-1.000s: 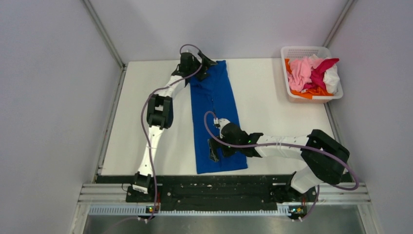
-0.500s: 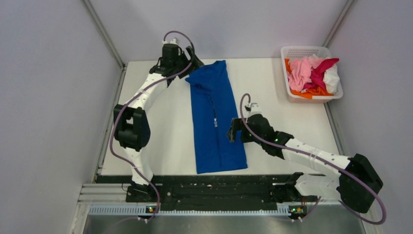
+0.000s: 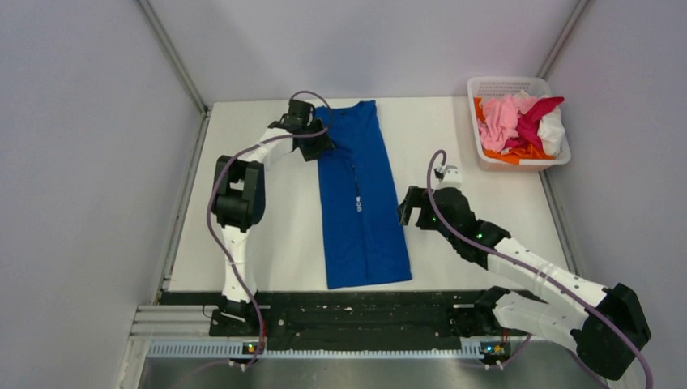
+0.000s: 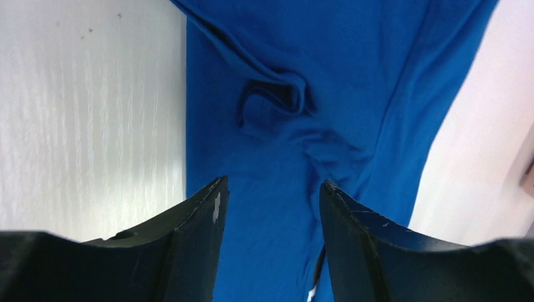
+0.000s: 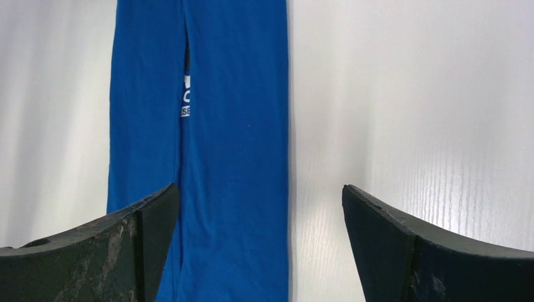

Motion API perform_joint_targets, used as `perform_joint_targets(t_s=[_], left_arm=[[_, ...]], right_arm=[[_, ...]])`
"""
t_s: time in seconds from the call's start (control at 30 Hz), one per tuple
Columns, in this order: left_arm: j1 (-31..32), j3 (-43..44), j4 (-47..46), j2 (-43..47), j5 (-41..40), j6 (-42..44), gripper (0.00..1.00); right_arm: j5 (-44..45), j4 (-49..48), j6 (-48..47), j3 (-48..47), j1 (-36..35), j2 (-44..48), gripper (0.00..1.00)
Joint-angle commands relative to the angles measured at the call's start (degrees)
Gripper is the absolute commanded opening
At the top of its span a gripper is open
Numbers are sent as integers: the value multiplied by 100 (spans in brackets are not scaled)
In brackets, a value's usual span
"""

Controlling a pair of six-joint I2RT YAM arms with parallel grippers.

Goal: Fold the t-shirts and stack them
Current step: Rotate the tshirt 90 degrees

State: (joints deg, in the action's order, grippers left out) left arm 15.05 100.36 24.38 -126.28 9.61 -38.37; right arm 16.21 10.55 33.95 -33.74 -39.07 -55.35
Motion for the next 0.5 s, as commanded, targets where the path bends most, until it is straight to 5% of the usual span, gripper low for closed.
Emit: perform_joint_targets(t_s=[0.0,0.47], left_arm=[[7,722,57,-299,50,24,54],[-11,935,287,-608,-254,62,48]], right_arm=[[245,99,-48,25,82,113,99],[465,208,-35,113,211,246,99]])
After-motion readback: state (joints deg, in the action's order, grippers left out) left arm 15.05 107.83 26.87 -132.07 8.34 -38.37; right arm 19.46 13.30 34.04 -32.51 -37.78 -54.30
